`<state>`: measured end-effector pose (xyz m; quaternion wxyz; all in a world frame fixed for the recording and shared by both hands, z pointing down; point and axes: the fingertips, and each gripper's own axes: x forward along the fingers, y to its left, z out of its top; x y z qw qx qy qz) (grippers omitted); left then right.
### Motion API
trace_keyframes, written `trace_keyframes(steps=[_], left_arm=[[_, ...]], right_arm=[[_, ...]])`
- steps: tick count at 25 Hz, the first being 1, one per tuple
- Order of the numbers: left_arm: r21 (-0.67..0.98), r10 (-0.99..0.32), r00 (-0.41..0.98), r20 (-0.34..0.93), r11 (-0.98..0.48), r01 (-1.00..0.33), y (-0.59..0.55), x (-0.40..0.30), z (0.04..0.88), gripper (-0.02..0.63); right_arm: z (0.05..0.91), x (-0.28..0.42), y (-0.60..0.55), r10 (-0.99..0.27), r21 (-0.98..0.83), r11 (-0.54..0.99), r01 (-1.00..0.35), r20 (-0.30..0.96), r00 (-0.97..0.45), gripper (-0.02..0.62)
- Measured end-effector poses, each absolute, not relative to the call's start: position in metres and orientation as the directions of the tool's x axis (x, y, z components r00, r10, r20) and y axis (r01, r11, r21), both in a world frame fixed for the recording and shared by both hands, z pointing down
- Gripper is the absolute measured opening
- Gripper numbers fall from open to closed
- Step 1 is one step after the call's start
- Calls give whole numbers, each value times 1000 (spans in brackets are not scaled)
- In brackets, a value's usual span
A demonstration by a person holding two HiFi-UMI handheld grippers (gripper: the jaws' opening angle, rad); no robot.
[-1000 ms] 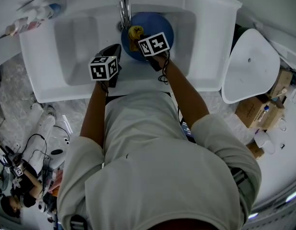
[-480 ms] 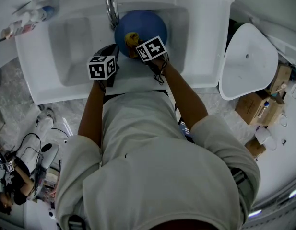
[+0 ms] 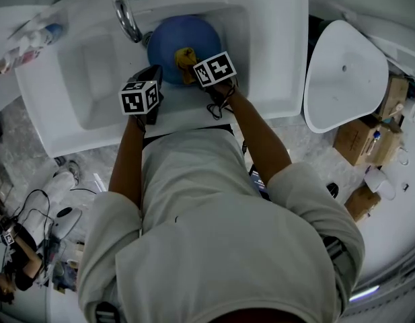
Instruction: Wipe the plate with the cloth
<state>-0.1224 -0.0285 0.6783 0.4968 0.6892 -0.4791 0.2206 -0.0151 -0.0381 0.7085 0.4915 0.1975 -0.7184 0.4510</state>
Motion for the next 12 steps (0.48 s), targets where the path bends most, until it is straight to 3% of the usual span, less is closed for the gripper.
trace_keyframes(steps=[12], left_arm=[[472,-419,454,786,-68,-879,-42,-111,678,25]], right_arm=[[698,22,-79,69,-379,434,-817,918,-389,77]])
